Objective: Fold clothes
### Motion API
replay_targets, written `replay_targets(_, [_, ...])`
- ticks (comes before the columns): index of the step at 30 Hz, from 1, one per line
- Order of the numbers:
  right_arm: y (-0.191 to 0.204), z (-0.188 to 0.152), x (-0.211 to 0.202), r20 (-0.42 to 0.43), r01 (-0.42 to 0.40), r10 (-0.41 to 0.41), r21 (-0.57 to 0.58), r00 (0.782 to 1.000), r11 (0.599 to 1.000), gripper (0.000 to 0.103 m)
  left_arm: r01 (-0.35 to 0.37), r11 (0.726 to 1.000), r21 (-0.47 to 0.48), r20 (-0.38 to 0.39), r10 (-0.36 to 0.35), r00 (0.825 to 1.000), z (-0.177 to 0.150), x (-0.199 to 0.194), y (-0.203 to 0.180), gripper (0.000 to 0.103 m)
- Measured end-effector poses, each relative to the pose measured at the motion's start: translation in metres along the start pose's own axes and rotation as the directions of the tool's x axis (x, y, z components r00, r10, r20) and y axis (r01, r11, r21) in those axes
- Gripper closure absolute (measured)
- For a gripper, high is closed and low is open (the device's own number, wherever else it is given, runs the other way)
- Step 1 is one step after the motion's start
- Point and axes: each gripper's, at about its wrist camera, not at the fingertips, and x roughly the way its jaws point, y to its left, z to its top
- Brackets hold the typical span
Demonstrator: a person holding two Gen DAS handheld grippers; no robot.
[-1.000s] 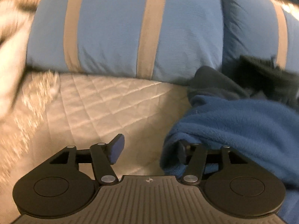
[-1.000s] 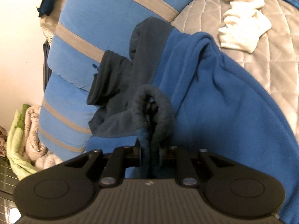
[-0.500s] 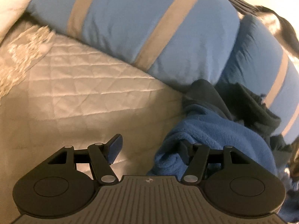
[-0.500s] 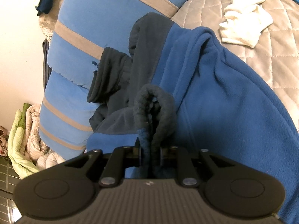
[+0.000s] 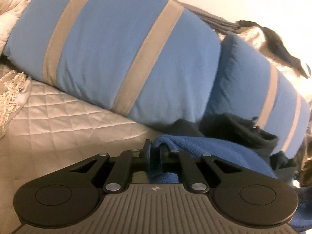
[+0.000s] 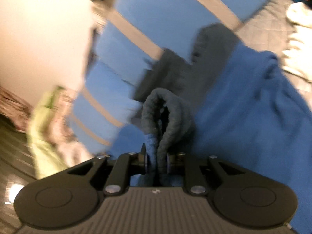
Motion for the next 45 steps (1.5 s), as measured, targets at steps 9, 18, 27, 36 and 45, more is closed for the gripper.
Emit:
replay_targets(9, [-0.016,-0.001,0.013,-0.08,0.137,-0.13,0.084,0.988,0.987,0.086,-0.125,0.991,0.046,-0.166,0.131,0.977,-0.034,0.036,0.022,0.083])
replay_targets(18, [-0.019,-0.008,0.01,-0.078,0.172,-0.167,0.068,0.983,0.983,0.083,-0.22,0.974,0.056,-0.176,0.226,0.958,-0.03,0.019,0.022,0.045])
replay_targets(27, [-0.037,-0.017,0.011,-0.152,0.264,-0.24,0.166,0.959,0.95,0.021,-0.364,0.91,0.2,-0.135,0.393,0.91,-0.021,-0.012,-0.012,0.042])
replay_targets(36, [0.033,-0.044,-0.016,0.091,0.434,-0.426,-0.281,0.9,0.856,0.018,-0.346,0.901,0.26,-0.002,0.359,0.933,-0.019,-0.057,-0.051,0.042])
replay_targets(45, [0.083,-0.122,-0.009,0.15,0.269,-0.282,-0.852,0.948,0.449,0.017,-0.306,0.91,0.279,0.022,0.312,0.95,-0.024,-0.066,-0.074,0.041])
